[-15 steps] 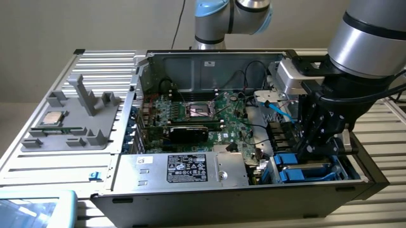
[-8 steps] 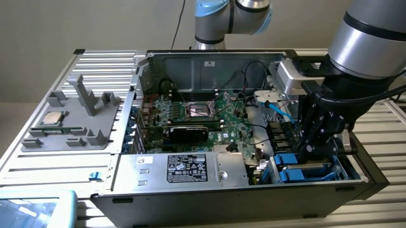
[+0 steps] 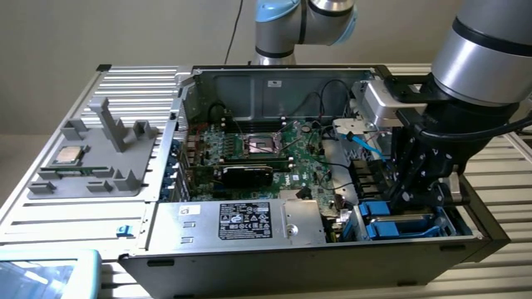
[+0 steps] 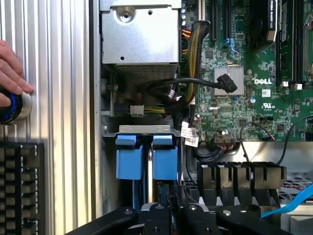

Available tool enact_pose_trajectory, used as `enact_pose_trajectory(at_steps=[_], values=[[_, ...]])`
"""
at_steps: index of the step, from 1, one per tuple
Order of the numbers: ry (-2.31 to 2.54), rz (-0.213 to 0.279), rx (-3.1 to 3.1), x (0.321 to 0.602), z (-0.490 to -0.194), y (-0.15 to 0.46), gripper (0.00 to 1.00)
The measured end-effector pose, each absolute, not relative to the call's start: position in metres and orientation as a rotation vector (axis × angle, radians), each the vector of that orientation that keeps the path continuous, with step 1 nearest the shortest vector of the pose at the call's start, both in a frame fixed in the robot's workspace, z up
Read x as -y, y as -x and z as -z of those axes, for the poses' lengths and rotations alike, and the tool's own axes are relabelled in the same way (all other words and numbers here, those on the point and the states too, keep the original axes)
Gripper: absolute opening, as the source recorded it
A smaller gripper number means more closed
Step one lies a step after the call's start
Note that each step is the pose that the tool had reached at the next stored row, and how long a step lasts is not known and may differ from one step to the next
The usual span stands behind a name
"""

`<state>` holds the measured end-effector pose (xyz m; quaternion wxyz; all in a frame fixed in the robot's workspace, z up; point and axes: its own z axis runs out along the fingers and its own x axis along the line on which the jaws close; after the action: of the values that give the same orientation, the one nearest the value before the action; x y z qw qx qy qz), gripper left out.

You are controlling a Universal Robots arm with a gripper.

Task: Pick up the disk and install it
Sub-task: 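Insert the second disk wire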

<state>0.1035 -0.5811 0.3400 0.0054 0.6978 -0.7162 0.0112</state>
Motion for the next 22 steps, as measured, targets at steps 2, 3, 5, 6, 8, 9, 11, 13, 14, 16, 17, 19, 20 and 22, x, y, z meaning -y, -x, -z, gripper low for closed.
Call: enact_pose_trajectory(at_steps=[2, 3, 5, 6, 8, 9, 11, 13, 14, 16, 17, 19, 20, 22], values=[[-2.185, -0.035, 2.242, 0.5808, -0.3398, -0.1035, 0.16], [-2.185, -0.035, 2.242, 0.5808, -0.3398, -0.1035, 0.16], [-2.185, -0.035, 2.242, 0.5804, -0.3397, -0.1035, 0.16], [-2.185, -0.035, 2.242, 0.5804, -0.3397, -0.1035, 0.16], [-2.185, -0.035, 2.242, 0.5804, -0.3396, -0.1035, 0.16], [-2.185, -0.035, 2.242, 0.5804, -0.3396, -0.1035, 0.16], [-2.184, -0.033, 2.242, 0.5804, -0.3396, -0.1035, 0.16], [-2.183, -0.030, 2.240, 0.5803, -0.3396, -0.1035, 0.16], [-2.182, -0.028, 2.239, 0.5803, -0.3397, -0.1036, 0.16], [-2.181, -0.025, 2.238, 0.5803, -0.3396, -0.1040, 0.16], [-2.180, -0.024, 2.237, 0.5803, -0.3397, -0.1041, 0.16], [-2.180, -0.024, 2.237, 0.5804, -0.3396, -0.1043, 0.16], [-2.180, -0.024, 2.237, 0.5804, -0.3396, -0.1047, 0.16], [-2.180, -0.023, 2.237, 0.5804, -0.3397, -0.1062, 0.16]])
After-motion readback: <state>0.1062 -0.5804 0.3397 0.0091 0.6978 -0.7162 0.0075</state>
